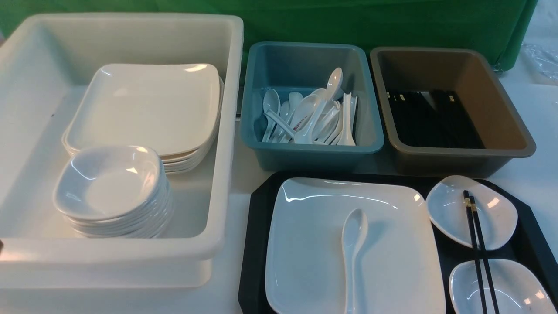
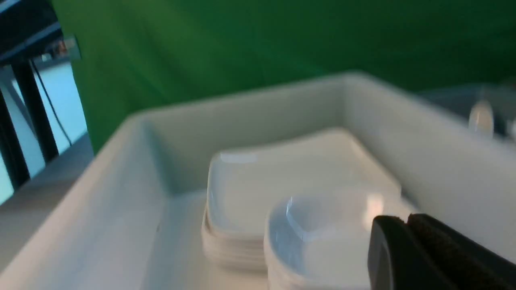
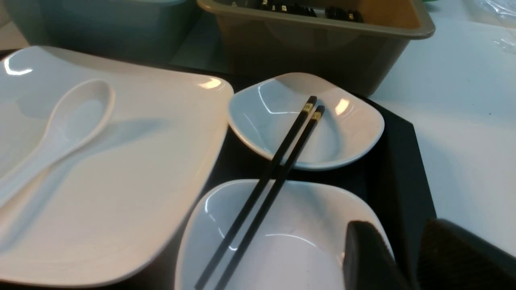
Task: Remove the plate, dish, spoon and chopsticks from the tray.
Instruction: Use the right arm to grab a pair of chopsticks from the plate
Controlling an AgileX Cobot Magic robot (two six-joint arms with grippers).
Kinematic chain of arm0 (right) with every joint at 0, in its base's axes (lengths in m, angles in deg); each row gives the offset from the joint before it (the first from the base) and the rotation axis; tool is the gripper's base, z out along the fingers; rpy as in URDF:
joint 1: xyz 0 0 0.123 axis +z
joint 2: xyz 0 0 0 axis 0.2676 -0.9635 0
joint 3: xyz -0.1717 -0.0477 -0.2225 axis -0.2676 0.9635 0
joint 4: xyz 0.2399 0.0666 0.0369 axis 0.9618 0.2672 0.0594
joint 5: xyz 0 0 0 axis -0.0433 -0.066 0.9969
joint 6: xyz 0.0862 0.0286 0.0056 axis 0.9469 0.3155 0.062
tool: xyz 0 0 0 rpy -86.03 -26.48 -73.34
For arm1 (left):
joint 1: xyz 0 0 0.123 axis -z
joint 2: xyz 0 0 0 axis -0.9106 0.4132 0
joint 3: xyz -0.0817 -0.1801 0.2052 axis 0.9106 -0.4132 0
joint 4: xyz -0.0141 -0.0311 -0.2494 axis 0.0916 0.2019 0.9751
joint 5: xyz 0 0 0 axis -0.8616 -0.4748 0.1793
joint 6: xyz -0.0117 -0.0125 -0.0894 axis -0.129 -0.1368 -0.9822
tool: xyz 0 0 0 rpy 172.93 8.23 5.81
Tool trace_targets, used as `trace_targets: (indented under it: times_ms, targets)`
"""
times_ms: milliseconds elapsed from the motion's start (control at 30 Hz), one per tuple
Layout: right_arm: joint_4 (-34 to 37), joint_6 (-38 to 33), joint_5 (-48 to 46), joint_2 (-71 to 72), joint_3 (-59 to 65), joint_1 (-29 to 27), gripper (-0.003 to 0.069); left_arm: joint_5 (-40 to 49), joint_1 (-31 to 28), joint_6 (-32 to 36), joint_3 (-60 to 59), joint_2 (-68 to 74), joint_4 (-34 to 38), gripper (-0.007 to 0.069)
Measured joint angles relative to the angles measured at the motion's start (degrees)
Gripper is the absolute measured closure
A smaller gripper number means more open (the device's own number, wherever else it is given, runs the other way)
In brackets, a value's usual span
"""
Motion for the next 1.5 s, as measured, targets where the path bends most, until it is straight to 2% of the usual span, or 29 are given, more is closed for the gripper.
trace_targets:
  times_ms: [67,200,467,533,633,667,700,733,800,867,967,1033,1067,1133,1167,1200,1233,1333,1400,1467,1500]
  targets:
    - [0.00,0.00,0.00,0.00,0.00,0.00,0.0421,-8.28,0.00,-4.43,0.00,0.00,5.32,0.0607]
    - [0.00,0.00,0.00,0.00,0.00,0.00,0.0421,-15.56,0.00,-10.00,0.00,0.00,7.51,0.0607]
    - [0.60,-0.28,3.24,0.00,0.00,0.00,0.0421,-19.10,0.00,-13.22,0.00,0.00,7.93,0.0607]
    - [4.72,2.12,5.74,0.00,0.00,0.06,0.0421,-20.02,0.00,-17.45,0.00,0.00,7.93,0.0607]
    - [17.97,14.92,15.43,0.00,0.00,0.59,0.0421,-26.18,0.00,-32.08,0.00,0.00,7.51,0.0607]
    - [17.97,15.76,15.43,0.00,0.00,0.59,0.0421,-26.70,0.00,-32.84,0.00,0.00,7.38,0.0607]
    - [21.17,21.04,18.95,0.00,0.00,0.66,0.0421,-29.61,0.00,-36.68,0.00,0.00,6.11,0.0607]
    - [21.39,22.22,19.85,0.00,0.00,0.66,0.0421,-30.35,0.00,-37.73,0.06,0.00,5.93,0.0607]
    - [23.16,26.62,24.91,0.00,0.00,0.68,0.0421,-29.65,0.00,-42.35,2.94,-0.07,3.83,0.0607]
    - [23.83,28.15,29.35,0.00,0.00,0.68,0.0421,-21.54,0.00,-44.11,10.69,-0.13,2.20,0.0607]
    - [24.12,28.41,31.38,0.00,0.00,0.68,0.0421,-14.52,0.00,-44.24,17.41,0.77,0.35,0.0607]
    - [24.07,29.53,34.07,0.00,0.00,0.73,0.0421,1.59,0.00,-44.24,28.69,5.49,-3.65,0.0607]
    - [23.97,29.96,34.30,0.00,0.00,0.73,0.0421,2.80,0.00,-44.24,29.47,5.97,-3.65,0.0607]
    - [20.82,31.80,30.71,0.08,-2.14,1.74,0.0426,18.95,0.00,-39.63,39.00,13.28,-3.65,0.0607]
    - [20.35,31.80,29.97,0.08,-2.15,1.85,0.0428,18.95,0.00,-39.63,39.66,13.93,-3.25,0.0607]
    - [17.99,31.80,26.76,-0.19,-4.85,2.38,0.0439,24.08,0.00,-36.52,41.52,15.87,-2.37,0.0607]
    - [12.19,31.75,18.28,-1.93,-10.79,3.65,0.0489,35.45,0.00,-26.65,46.37,22.73,1.67,0.0607]
    - [5.34,30.06,3.60,-10.03,-23.15,5.66,0.0596,52.09,0.00,-15.01,51.66,32.31,10.02,0.0607]
    - [2.63,27.06,-7.88,-18.10,-31.91,6.99,0.0623,58.91,0.00,-10.00,52.93,39.54,16.68,0.0607]
    - [1.85,25.49,-13.99,-22.48,-36.06,7.53,0.0627,60.72,0.00,-8.04,53.13,41.43,18.02,0.0607]
    - [1.08,22.74,-25.21,-29.78,-42.90,8.17,0.0627,62.78,0.00,-3.97,53.19,47.25,20.14,0.0607]
